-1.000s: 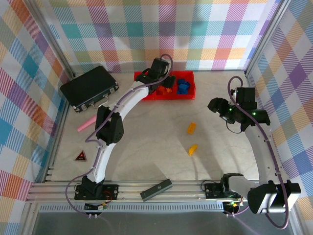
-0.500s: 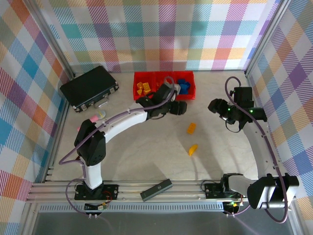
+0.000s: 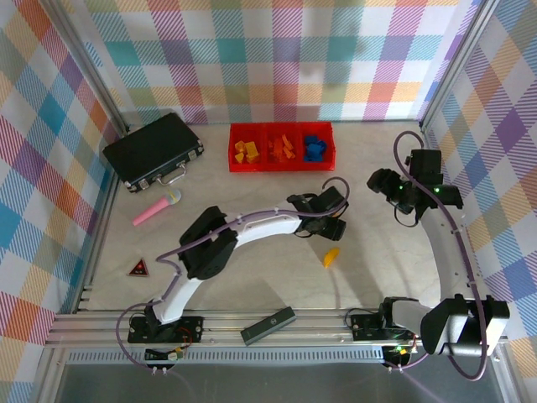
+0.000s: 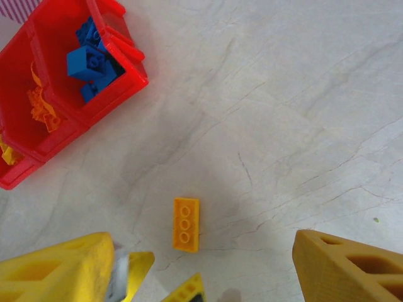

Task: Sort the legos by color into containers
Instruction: Pick up the lego from the center of the table.

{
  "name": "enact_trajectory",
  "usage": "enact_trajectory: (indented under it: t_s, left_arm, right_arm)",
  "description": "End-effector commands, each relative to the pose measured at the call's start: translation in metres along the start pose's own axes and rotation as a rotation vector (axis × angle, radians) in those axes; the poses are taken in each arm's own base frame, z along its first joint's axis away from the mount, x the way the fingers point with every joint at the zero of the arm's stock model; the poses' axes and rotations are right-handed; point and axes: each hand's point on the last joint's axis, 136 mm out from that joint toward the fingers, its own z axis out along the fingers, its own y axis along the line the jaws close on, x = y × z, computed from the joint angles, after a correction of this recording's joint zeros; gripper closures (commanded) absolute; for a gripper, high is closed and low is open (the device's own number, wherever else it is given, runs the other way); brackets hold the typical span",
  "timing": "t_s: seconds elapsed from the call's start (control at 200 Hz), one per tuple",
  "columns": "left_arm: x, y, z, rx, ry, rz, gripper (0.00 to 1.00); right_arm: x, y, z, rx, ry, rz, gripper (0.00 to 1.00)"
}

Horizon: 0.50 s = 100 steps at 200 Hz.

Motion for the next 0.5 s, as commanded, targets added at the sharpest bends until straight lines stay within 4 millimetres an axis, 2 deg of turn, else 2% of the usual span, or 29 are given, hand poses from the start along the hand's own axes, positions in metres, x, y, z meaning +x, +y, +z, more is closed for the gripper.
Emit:
enact_trajectory:
  t_s: [0.0, 0.125, 0.23, 0.325, 0.495]
  left_arm:
    - [-0.004, 0.013, 0.007, -0.083, 0.009, 0.044, 0.25]
    - [-0.003, 0.016, 0.030, -0.120, 0.026, 0.071, 0.26]
    - [-0.003, 0.016, 0.040, -0.131, 0.028, 0.082, 0.29]
    - [-0.002, 0.017, 0.047, -0.142, 0.036, 0.087, 0.36]
    - [0.005, 0.019, 0.058, -0.146, 0.054, 0.087, 0.55]
  right_arm:
    - [0.002, -0.007, 0.000, 0.015, -0.003, -0.020, 0.24]
    - [0.002, -0.008, 0.001, 0.012, 0.002, -0.016, 0.24]
    - [0.001, -0.008, 0.000, 0.013, 0.002, -0.018, 0.24]
    - [0.002, -0.009, -0.001, 0.014, -0.001, -0.018, 0.24]
    - [0.003, -0.010, 0.000, 0.014, 0.001, -0.017, 0.24]
